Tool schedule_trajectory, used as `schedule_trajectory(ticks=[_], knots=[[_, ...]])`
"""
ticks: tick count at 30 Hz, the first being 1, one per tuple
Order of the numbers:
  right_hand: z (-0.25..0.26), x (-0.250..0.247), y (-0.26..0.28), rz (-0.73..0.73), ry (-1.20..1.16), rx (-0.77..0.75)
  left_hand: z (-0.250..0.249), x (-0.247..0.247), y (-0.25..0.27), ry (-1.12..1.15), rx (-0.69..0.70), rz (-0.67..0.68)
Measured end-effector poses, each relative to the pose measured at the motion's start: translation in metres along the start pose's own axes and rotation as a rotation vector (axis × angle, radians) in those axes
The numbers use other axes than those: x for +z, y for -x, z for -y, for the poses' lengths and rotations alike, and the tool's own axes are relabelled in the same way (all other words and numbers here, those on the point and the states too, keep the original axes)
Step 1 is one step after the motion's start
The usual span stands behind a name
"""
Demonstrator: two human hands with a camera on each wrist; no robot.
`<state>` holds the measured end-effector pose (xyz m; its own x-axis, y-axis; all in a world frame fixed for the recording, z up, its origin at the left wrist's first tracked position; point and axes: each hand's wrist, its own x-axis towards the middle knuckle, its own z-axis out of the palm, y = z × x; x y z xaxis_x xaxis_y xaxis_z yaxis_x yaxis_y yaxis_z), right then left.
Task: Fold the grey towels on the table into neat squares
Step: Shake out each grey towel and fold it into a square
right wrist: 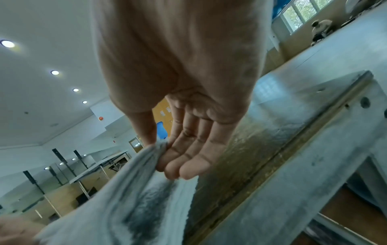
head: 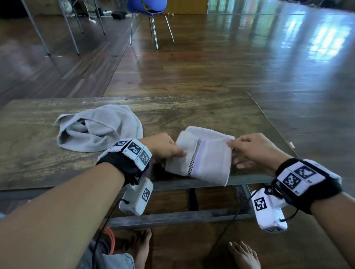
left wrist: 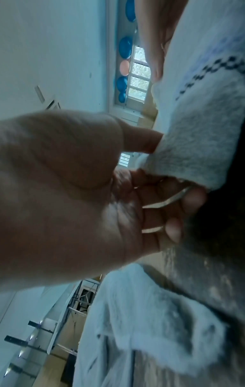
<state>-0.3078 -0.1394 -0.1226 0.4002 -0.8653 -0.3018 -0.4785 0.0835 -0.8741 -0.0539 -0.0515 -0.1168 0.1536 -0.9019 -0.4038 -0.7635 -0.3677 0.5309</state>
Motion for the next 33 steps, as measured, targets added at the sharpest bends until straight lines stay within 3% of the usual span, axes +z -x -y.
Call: schedule_trajectory(ticks=[2,8,14,23,29,33], knots=[[-0.003,-0.001,-0.008,-0.031,0.048,0.033,-0.001,0.003,-0.005,0.009,-0.018,0.01],[-0.008,-0.002,-0.033,-0.261,0.151,-0.031,-0.01,0.009,-0.018,0.121,0.055,-0.219],[-0.023,0.001,-0.048,-0.237,0.23,0.047,-0.013,0.015,-0.028,0.007,0.017,-0.221],[-0.016,0.005,-0.044,-0.292,0.304,-0.001,-0.016,0.016,-0.029,-0.014,0.062,-0.27],[-0.013,0.005,-0.037,-0.277,0.368,0.0,-0.02,0.016,-0.033,0.108,-0.063,-0.271],[-0.012,0.007,-0.035,-0.278,0.402,-0.012,-0.019,0.018,-0.031,0.028,-0.022,-0.303]])
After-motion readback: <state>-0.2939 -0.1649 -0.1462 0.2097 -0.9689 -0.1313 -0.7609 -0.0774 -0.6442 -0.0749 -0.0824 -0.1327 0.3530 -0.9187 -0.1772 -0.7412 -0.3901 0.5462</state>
